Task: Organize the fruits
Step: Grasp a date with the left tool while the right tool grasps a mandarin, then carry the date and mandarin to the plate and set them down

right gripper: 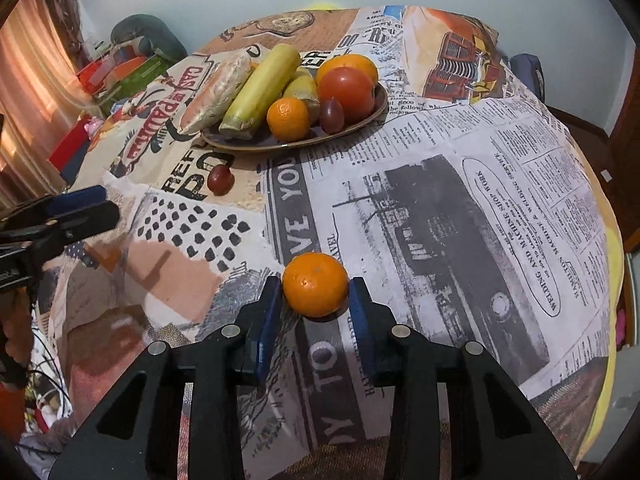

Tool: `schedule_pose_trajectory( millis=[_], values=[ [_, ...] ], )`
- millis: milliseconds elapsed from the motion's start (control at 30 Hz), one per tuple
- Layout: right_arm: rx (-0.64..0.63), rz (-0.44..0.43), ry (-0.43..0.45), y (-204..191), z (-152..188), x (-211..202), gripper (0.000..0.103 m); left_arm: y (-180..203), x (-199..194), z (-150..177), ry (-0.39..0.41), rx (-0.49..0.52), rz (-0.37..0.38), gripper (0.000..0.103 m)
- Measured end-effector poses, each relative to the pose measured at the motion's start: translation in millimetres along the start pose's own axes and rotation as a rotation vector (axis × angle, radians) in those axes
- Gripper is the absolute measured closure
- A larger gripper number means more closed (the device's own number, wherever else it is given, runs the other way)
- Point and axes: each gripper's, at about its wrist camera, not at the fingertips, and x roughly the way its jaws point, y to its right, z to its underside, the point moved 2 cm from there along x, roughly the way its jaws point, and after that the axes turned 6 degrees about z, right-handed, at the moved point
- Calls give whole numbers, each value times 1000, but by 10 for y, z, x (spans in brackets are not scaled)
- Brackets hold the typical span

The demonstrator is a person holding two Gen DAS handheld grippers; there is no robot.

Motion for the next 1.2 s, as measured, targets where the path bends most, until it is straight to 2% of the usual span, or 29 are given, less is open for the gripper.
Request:
schedule_pose_trajectory(
  millis=[233,333,500,800,933,1067,1200],
  values=[
    [4,-7,46,45,-123,-58,72,108,195,-164,3,31,9,43],
    [6,-11,68,60,-193,-75,72,161,305,-226,-1,49,-6,56],
    [9,-23,87,81,-266,-70,72,192,515,-285,-24,60,-2,56],
    [6,-35,86,126,-321,11,72,96,826,-359,-91,-4,7,57],
    [4,-39,93,125,-365,26,72,85,873,-359,-95,-9,23,74],
    [2,-42,104,95,-414,26,72,56,877,-357,-96,-30,43,81],
    [-4,-48,116,49,-459,6,72,14,828,-356,-92,-45,64,81]
  ],
)
